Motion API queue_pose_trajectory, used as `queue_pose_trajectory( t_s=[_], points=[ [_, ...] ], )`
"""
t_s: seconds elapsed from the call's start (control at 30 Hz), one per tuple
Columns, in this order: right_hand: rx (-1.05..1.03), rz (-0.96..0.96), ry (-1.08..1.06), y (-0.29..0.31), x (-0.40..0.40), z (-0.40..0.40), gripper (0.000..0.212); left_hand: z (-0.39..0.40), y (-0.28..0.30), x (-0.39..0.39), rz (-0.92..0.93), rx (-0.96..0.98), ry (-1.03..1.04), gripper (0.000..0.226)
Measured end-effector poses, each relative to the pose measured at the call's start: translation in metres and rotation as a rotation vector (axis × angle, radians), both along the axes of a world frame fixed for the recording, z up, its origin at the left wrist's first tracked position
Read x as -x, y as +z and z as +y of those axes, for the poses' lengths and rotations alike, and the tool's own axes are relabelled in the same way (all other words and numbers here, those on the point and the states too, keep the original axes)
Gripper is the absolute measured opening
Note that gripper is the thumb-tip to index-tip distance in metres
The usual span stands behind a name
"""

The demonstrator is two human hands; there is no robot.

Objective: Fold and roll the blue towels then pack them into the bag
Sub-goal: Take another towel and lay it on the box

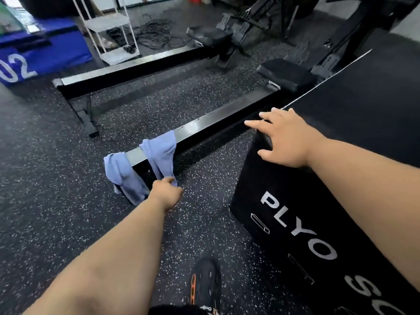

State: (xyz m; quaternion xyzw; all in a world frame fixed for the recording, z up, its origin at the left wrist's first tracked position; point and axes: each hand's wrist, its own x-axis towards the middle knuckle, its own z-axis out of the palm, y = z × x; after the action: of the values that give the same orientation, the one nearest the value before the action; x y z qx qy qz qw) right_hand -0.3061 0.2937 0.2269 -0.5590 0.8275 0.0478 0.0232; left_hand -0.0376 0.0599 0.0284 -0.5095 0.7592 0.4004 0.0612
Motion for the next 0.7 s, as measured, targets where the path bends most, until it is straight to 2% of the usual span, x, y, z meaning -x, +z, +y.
queue_pose_trajectory(
  t_s=[0.27,0.53,0.7],
  points=[
    [0.042,0.038,0.086,-0.012,0.012,-0.018,0.083,-0.050,-0.046,0.035,0.057,-0.082,0.243,0.068],
    [0.085,0.047,0.077,-0.018,0.014,-0.019,0.081,-0.079,-0.071,0.051,0.108,-0.098,0.201,0.064],
    [0.105,0.061,0.067,-0.020,0.015,-0.020,0.079,-0.088,-0.084,0.059,0.178,-0.134,0.274,0.071]
  ],
)
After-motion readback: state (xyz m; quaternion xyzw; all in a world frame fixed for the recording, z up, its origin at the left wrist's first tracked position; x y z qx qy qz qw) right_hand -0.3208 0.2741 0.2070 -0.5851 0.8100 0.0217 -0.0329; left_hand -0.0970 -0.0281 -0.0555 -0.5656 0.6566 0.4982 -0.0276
